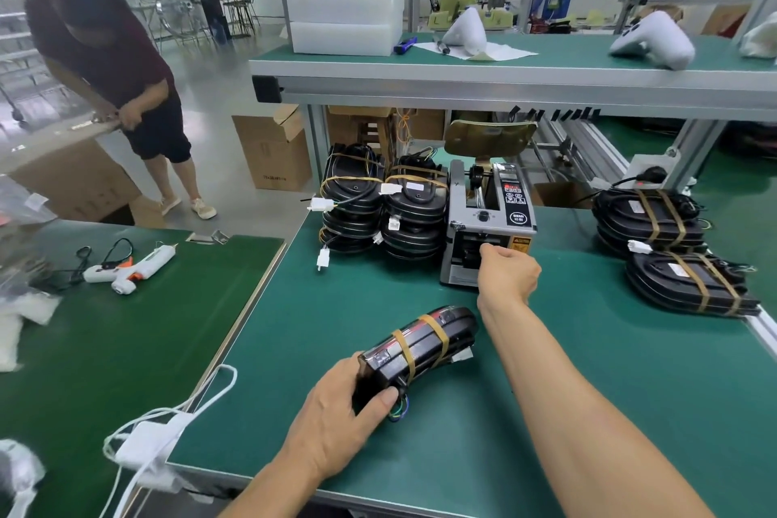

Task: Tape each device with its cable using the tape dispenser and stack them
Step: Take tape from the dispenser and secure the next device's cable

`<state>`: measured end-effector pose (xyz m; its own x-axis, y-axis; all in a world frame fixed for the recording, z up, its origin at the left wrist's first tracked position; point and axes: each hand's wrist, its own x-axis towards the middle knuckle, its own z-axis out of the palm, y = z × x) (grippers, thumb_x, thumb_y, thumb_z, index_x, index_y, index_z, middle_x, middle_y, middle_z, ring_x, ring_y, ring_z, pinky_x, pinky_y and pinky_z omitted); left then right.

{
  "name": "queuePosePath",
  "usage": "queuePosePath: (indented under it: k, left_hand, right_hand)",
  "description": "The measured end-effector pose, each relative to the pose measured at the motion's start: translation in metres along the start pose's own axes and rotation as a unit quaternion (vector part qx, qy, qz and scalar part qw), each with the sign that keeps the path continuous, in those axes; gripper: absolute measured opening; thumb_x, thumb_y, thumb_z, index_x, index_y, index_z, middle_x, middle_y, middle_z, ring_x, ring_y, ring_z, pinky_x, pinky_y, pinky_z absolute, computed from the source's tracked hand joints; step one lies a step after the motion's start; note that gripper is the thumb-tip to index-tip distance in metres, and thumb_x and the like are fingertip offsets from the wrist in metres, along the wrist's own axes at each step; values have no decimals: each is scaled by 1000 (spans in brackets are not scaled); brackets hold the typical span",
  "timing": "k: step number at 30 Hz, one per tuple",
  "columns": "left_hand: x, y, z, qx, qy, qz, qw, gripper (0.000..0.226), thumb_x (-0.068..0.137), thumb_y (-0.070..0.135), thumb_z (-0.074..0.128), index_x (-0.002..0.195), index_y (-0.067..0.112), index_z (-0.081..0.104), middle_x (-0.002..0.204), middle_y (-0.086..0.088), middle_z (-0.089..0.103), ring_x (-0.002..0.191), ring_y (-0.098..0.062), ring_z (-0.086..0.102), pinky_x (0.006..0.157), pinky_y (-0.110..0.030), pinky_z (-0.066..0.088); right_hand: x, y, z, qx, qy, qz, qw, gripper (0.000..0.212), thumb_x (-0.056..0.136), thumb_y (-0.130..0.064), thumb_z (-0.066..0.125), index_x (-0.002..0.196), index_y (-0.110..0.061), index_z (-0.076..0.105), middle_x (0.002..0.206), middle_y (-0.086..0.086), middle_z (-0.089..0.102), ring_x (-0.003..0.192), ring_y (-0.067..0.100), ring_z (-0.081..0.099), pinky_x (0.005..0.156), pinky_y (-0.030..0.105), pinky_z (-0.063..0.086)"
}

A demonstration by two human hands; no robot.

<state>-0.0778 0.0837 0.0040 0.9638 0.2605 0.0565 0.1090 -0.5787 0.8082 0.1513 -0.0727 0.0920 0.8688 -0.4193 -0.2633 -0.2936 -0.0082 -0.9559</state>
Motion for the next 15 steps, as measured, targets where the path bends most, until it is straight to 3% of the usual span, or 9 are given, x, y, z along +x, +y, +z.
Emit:
queuePosePath:
  k: [11, 15]
  left_hand:
    - [-1, 1, 1, -4, 14, 16, 1000, 34, 90, 69, 61, 123, 60, 58, 124, 22, 71, 119, -2, 65, 105, -36, 53]
    - [-2, 1, 1, -12, 10, 13, 1000, 47, 90, 69, 60, 131, 46, 62, 126, 18, 71, 121, -6, 65, 106, -41, 53]
  right_hand:
    - [3, 3, 16, 76, 29, 60, 995, 25, 78, -16, 75, 60, -28, 62, 69, -11, 60, 88, 30, 68, 100, 51, 53]
    - [7, 3, 19, 69, 33, 61, 995, 23, 77, -17, 74, 61, -27, 62, 70, -9, 59, 89, 31, 69, 99, 50, 53]
